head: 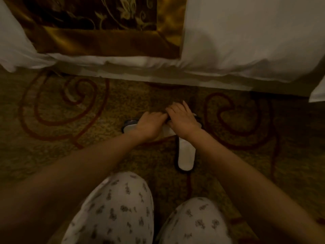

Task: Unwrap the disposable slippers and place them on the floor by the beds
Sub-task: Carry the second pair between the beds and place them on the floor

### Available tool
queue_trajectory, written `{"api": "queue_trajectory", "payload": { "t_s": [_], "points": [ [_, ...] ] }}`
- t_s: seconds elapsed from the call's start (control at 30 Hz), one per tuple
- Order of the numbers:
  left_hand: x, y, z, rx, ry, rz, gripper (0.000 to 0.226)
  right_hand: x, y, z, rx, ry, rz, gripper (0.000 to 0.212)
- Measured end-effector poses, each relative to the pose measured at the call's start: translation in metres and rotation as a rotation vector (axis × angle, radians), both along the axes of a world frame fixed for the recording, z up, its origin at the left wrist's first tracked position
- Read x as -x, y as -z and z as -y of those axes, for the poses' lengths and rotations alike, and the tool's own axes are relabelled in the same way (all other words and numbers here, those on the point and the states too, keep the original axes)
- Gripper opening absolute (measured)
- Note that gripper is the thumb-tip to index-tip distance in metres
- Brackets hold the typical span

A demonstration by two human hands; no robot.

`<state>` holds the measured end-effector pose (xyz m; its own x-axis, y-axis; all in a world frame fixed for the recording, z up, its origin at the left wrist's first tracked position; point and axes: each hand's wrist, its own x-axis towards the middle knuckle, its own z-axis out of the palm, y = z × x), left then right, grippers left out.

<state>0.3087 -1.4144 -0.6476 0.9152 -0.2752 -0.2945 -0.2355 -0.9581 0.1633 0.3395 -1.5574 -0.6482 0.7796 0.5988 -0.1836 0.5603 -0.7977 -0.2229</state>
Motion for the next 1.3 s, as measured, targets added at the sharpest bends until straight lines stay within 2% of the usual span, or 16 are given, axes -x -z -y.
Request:
{"api": "queue_trajectory", "payload": {
  "t_s": [0.1,0.27,0.6,0.8,1.0,1.3],
  "points": [
    [0.003,-0.059,-0.007,0.012,0.002,0.002,0.047,0.002,-0.049,0.000,0.044,0.031,-0.092,0.031],
    [0.002,-0.177,-0.016,-0.027,0.002,0.047,0.045,0.002,-0.160,-0.007,-0.045,0.041,-0.056,0.021],
    [-0.003,-0.441,-0.039,-0.077,0.047,0.134,0.050,0.003,-0.430,-0.024,-0.152,0.022,0.033,0.020],
    [-0.004,-0.574,-0.067,-0.114,0.019,0.191,0.055,-0.003,-0.570,-0.054,-0.136,0.007,0.040,0.025],
    [-0.009,-0.662,-0.126,-0.144,-0.025,0.314,0.049,-0.027,-0.657,-0.115,-0.134,-0.075,0.144,0.024],
    [-0.027,-0.708,-0.284,-0.141,-0.122,0.394,0.043,-0.060,-0.708,-0.273,-0.147,-0.212,0.237,0.026]
  ]
}}
